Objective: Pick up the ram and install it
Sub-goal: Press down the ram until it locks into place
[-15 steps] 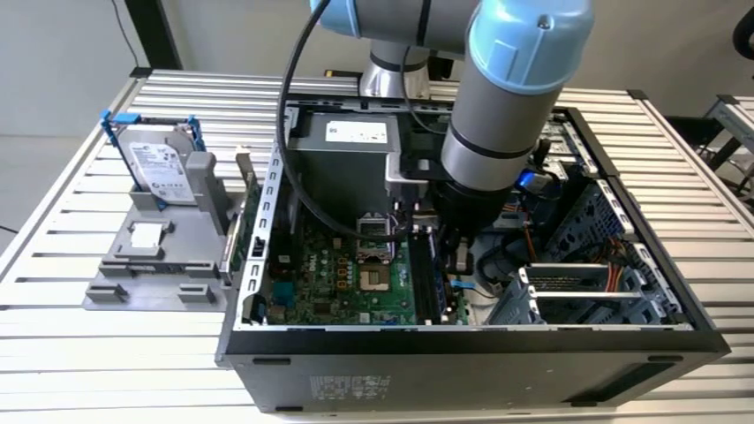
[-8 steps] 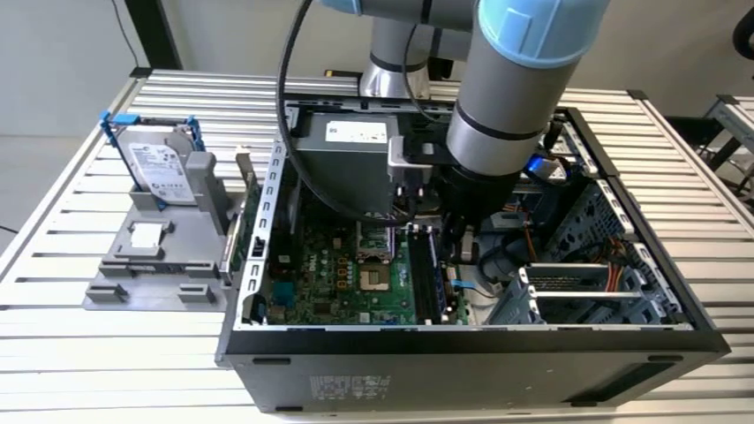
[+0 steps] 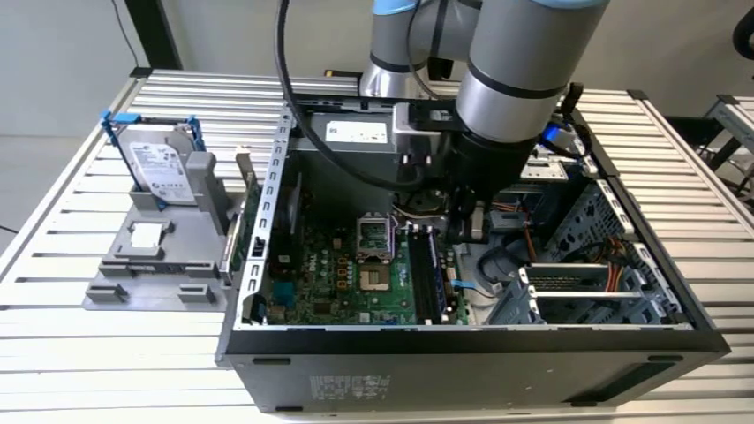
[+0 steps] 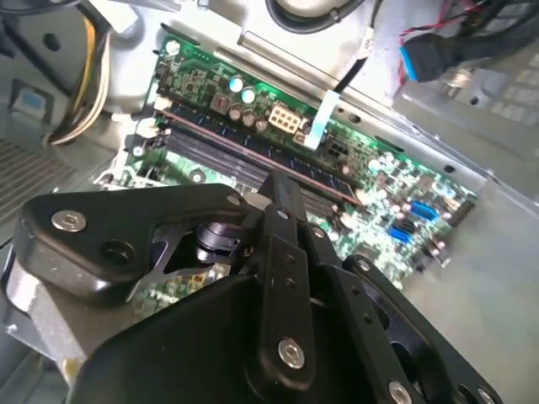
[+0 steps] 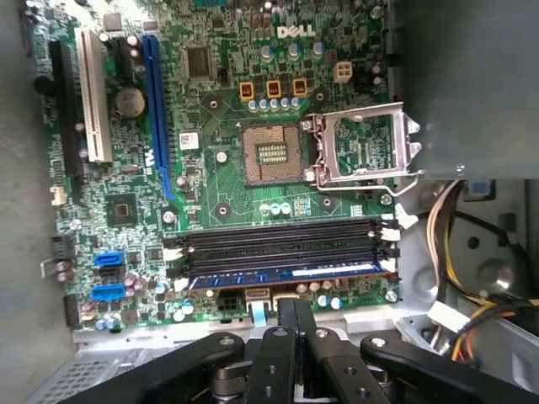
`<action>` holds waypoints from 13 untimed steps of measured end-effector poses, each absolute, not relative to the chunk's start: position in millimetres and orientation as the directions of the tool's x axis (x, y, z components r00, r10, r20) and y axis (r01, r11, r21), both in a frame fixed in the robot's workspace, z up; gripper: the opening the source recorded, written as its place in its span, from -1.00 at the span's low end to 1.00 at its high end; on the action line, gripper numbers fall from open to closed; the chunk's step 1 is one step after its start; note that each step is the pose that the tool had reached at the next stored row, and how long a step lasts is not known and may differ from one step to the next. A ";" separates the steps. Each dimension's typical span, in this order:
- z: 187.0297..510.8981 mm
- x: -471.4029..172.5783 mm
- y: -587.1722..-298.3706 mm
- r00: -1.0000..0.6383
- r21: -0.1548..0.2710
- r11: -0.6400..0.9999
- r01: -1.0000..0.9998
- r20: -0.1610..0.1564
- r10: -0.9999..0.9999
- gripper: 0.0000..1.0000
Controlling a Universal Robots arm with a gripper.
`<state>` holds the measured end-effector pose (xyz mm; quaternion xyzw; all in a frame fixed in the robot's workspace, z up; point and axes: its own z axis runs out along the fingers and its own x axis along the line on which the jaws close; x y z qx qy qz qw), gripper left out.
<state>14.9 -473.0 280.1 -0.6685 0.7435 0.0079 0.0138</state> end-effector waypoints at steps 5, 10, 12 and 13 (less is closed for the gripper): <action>300.3 14.9 -472.9 -0.106 -0.007 0.106 -0.994 -0.031 -0.994 -1.00; 300.5 14.9 -472.9 -0.106 -0.007 0.106 -0.994 -0.032 -0.994 -1.00; 300.6 14.9 -472.9 -0.106 -0.007 0.106 -0.994 -0.031 -0.994 -1.00; 300.7 14.9 -472.9 -0.106 -0.007 0.106 -0.994 -0.031 -0.994 -1.00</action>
